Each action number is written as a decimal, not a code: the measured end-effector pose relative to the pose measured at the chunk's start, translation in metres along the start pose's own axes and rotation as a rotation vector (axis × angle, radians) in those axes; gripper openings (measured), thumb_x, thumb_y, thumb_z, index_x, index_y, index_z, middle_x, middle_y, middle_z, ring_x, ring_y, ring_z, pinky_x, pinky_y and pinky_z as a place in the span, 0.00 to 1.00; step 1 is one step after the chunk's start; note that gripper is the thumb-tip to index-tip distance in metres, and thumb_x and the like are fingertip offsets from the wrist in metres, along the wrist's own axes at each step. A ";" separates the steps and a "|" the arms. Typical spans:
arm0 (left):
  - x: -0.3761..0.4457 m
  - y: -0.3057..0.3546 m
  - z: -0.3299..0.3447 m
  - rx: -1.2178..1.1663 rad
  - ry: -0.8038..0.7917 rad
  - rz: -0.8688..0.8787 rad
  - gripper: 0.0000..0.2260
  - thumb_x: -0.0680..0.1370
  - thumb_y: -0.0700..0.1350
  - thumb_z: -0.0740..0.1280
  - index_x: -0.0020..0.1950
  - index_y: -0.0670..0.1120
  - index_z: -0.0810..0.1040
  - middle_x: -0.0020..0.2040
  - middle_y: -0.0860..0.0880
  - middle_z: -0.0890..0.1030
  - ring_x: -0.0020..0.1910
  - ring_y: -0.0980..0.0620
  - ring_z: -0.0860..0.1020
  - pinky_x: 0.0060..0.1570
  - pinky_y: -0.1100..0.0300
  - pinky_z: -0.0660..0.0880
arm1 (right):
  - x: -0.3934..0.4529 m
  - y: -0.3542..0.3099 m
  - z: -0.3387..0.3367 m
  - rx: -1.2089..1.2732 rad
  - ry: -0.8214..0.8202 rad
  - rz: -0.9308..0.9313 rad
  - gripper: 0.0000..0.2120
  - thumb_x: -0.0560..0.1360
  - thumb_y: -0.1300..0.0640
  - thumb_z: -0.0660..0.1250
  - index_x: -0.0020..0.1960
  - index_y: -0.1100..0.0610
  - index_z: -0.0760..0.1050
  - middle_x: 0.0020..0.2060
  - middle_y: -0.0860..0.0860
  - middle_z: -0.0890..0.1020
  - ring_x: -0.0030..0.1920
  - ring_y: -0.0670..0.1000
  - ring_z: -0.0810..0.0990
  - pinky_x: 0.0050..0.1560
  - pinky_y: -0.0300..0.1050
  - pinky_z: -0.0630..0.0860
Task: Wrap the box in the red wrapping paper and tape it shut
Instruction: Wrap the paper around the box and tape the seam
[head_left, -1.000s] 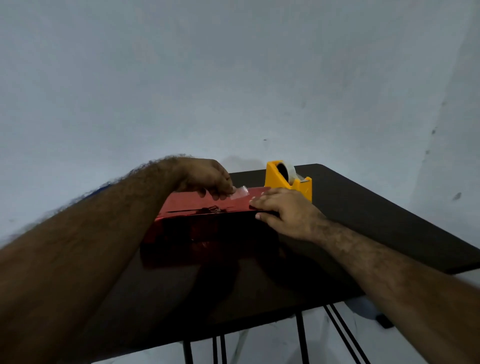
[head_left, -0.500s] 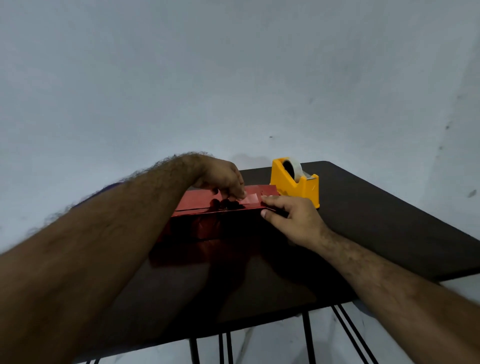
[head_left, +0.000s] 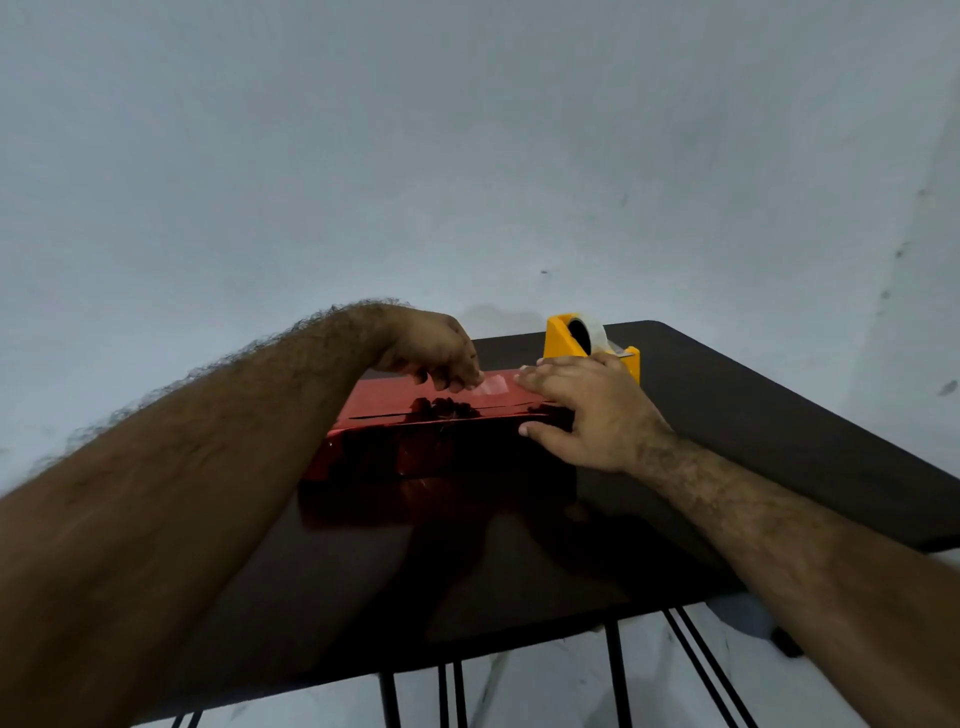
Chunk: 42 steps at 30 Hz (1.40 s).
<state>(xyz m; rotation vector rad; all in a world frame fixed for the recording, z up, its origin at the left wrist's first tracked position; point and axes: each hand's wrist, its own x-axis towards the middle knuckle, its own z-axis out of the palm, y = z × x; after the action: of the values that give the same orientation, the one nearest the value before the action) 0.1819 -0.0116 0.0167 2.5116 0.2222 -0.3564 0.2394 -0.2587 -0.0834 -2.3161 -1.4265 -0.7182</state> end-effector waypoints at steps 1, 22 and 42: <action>-0.001 -0.001 -0.001 -0.003 0.002 0.004 0.05 0.80 0.41 0.72 0.45 0.44 0.84 0.36 0.49 0.82 0.34 0.53 0.76 0.34 0.58 0.65 | 0.002 -0.001 -0.002 0.009 -0.040 -0.011 0.30 0.74 0.33 0.61 0.71 0.46 0.79 0.69 0.41 0.80 0.73 0.47 0.74 0.71 0.60 0.67; 0.011 0.014 0.015 0.069 -0.026 -0.019 0.05 0.79 0.42 0.72 0.43 0.44 0.84 0.34 0.48 0.80 0.32 0.52 0.74 0.33 0.59 0.64 | 0.000 -0.001 0.004 0.181 0.040 0.123 0.27 0.71 0.31 0.59 0.58 0.43 0.86 0.52 0.40 0.88 0.59 0.43 0.83 0.73 0.62 0.62; 0.013 0.037 0.020 0.333 0.010 -0.178 0.09 0.71 0.51 0.76 0.35 0.48 0.83 0.27 0.51 0.73 0.28 0.51 0.68 0.31 0.61 0.61 | 0.001 -0.010 -0.006 0.183 0.035 0.141 0.28 0.68 0.31 0.59 0.56 0.43 0.87 0.50 0.41 0.88 0.56 0.46 0.84 0.68 0.61 0.70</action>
<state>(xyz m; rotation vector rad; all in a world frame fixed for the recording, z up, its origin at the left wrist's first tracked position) 0.1990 -0.0521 0.0161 2.8290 0.4230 -0.4861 0.2299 -0.2565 -0.0777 -2.2247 -1.2438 -0.5595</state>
